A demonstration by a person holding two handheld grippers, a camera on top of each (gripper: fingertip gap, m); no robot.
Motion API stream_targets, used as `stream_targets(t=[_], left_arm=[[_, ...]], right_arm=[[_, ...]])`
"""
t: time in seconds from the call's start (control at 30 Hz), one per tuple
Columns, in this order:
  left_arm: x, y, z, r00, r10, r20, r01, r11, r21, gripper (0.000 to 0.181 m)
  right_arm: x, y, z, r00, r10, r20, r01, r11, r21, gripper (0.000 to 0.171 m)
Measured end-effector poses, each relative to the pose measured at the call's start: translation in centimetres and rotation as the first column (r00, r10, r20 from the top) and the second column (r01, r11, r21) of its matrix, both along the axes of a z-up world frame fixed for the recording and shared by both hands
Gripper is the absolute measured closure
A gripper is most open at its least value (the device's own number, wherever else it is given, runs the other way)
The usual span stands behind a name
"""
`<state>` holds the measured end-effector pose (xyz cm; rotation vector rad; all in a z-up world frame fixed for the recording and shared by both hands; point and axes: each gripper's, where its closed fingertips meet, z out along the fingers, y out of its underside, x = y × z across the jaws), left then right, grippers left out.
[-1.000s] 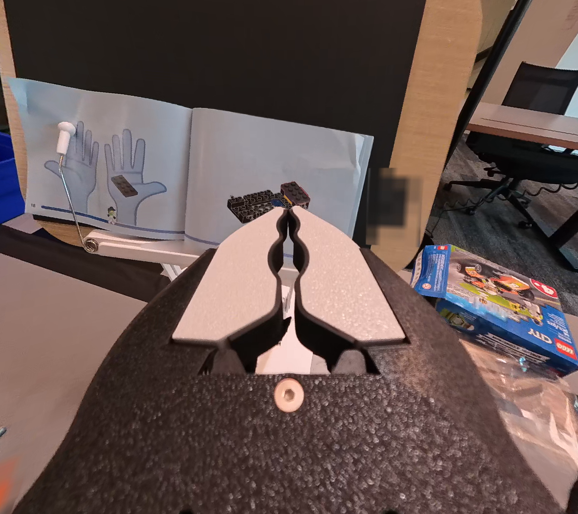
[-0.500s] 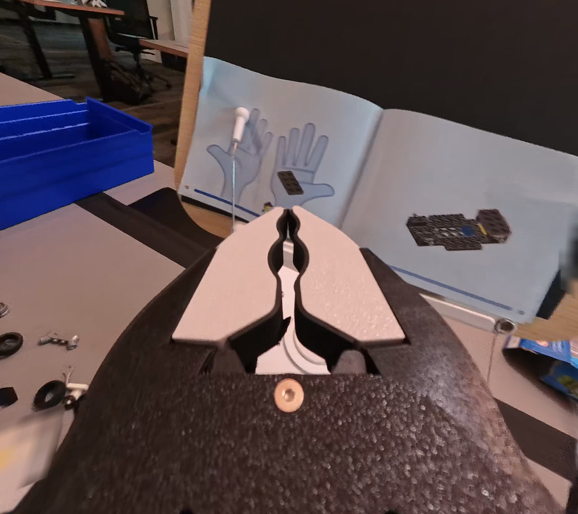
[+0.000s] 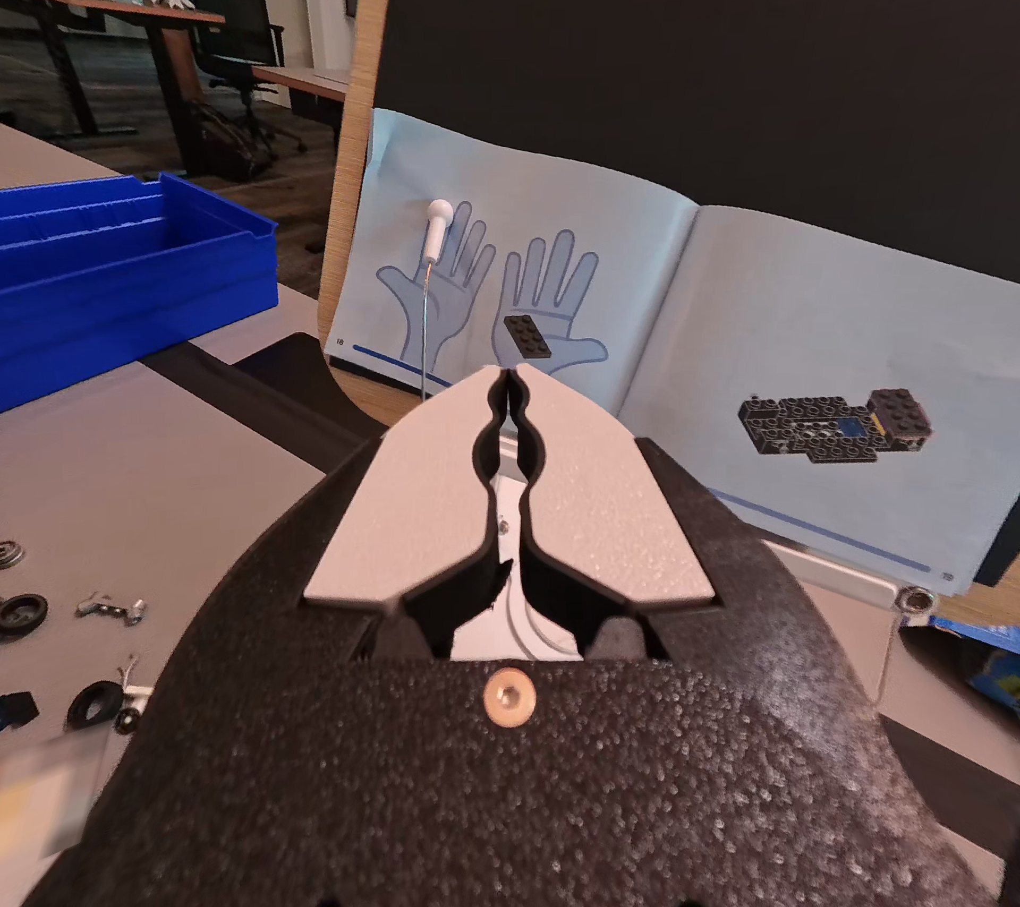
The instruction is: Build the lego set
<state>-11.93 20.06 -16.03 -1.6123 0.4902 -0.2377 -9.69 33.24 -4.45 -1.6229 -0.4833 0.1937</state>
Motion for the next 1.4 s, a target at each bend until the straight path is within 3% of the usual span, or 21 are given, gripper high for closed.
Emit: stream_targets(t=[0.5, 1.0, 1.4], left_arm=[[0.8, -0.4, -0.5, 0.999, -0.022, -0.025, 0.022, 1.000, -0.007, 0.181], [0.8, -0.6, -0.8, 0.998, -0.019, -0.053, 0.019, 1.000, -0.006, 0.181], [0.7, -0.5, -1.1, 0.998, -0.026, -0.061, 0.025, 1.000, -0.014, 0.181]], right_arm=[[11.7, 0.8, -0.1, 0.984, -0.176, -0.009, 0.176, 0.984, 0.005, 0.171], [12.4, 1.0, 0.6, 0.983, -0.182, 0.015, 0.182, 0.983, 0.019, 0.171], [12.4, 4.0, 1.8, 0.984, -0.180, 0.014, 0.179, 0.983, 0.027, 0.171]])
